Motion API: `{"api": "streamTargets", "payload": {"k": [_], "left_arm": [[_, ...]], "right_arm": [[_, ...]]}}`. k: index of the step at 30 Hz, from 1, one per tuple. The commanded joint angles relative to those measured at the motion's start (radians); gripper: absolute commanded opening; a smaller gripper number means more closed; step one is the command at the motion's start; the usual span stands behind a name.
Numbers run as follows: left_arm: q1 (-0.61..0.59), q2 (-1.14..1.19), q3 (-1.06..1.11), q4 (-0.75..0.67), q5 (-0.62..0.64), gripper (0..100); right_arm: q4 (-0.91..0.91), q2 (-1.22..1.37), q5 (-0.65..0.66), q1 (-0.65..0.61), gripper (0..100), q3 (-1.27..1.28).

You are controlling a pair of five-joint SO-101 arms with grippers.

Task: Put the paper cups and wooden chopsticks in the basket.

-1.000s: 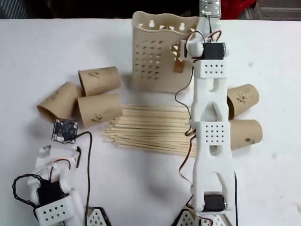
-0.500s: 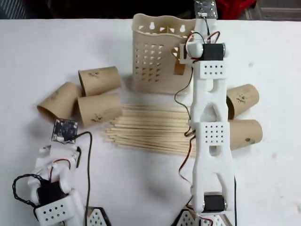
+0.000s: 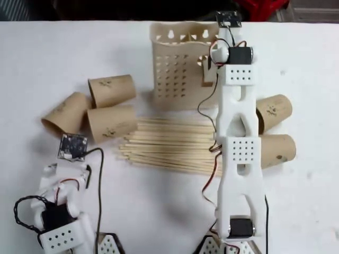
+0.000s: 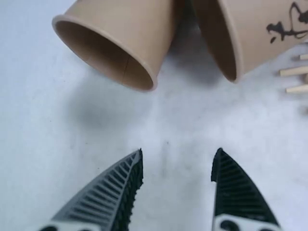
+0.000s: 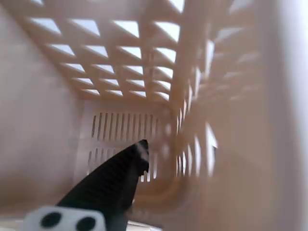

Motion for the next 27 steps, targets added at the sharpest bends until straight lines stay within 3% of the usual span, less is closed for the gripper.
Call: {"api": "streamTargets", "payload": {"k": [1,16,27], "left_arm": [[0.012,-0.005,-0.002,-0.025,0.012,24],[0.012,-0.005,-0.002,-0.025,0.012,24],[0.012,-0.005,-0.002,-0.025,0.012,24]], "right_arm": [[0.008,-0.087,0.017,0.016,16.6,0.035],[0.005,-0.397,0.017,0.015,16.6,0.422],[-0.001,-0.506,0.014,-0.001,16.6,0.52]]}}
